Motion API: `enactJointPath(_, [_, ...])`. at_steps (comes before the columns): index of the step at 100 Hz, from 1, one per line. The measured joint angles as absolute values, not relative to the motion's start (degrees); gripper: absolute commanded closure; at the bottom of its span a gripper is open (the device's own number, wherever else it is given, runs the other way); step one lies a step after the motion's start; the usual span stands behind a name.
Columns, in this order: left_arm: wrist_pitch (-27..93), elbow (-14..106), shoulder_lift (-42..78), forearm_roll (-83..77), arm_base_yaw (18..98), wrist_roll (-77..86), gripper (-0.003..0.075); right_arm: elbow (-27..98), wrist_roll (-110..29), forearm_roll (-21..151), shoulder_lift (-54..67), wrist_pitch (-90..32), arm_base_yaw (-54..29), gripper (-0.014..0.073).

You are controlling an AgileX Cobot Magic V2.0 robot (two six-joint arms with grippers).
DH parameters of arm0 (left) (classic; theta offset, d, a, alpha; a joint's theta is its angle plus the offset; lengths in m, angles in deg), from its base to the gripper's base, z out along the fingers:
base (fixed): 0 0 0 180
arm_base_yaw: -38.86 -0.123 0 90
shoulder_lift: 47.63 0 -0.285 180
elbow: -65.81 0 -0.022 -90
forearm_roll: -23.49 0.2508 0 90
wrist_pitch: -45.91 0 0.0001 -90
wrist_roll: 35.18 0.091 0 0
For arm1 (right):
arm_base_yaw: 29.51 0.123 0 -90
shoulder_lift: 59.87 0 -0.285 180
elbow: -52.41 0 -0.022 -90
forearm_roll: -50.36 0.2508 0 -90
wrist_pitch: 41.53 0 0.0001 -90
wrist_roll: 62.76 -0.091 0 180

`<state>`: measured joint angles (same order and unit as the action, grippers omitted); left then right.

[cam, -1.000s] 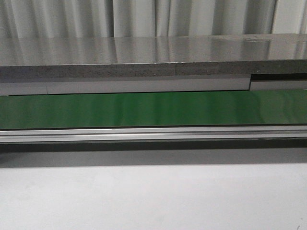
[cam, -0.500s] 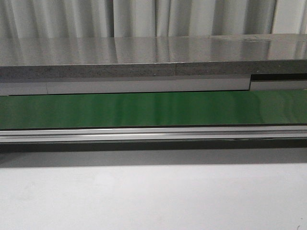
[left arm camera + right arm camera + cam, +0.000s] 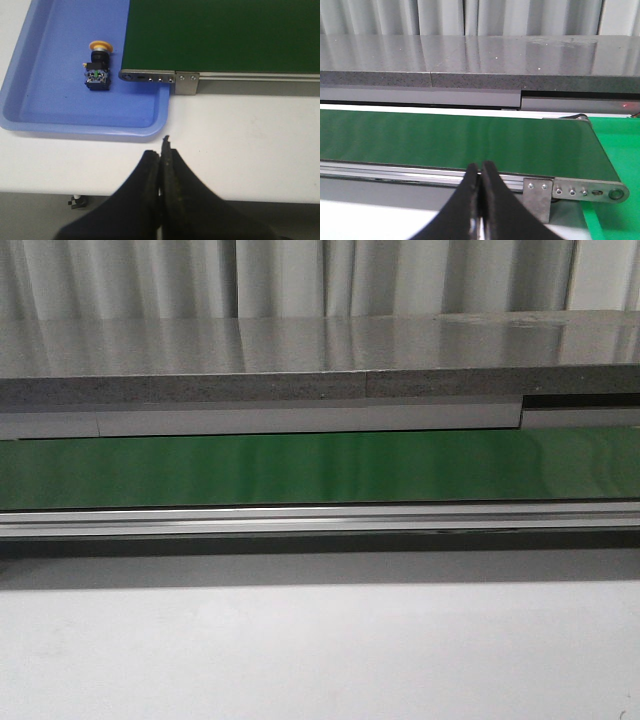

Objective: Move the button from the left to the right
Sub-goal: 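Move the left gripper down toward the yellow push button in the blue tray, then lower the open left gripper around the button body and close it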

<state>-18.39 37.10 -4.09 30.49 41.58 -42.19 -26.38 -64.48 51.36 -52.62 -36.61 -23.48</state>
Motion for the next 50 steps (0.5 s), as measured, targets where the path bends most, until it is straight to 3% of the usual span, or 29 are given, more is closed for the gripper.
enactJointPath(14, [-18.1,37.1,-3.5,30.5,41.6,-42.2,0.0736,-26.4,-64.5,51.4,-52.6,-36.6,-23.5,0.0661])
enactJointPath(22, [-17.7,37.2,-3.5,30.5,41.6,-42.2,0.0682,-26.4,-64.5,51.4,-52.6,-36.6,-23.5,0.0661])
enactJointPath(29, [-17.5,37.3,-3.5,30.5,41.6,-42.2,0.0560,-26.4,-64.5,51.4,-52.6,-36.6,-23.5,0.0661])
enactJointPath(41, [-17.5,37.3,-3.5,30.5,41.6,-42.2,0.0216,-26.4,-64.5,51.4,-52.6,-36.6,-23.5,0.0661])
enactJointPath(50, [-17.1,37.3,-3.5,30.6,41.6,-42.2,0.0071,-26.4,-64.5,51.4,-52.6,-36.6,-23.5,0.0661])
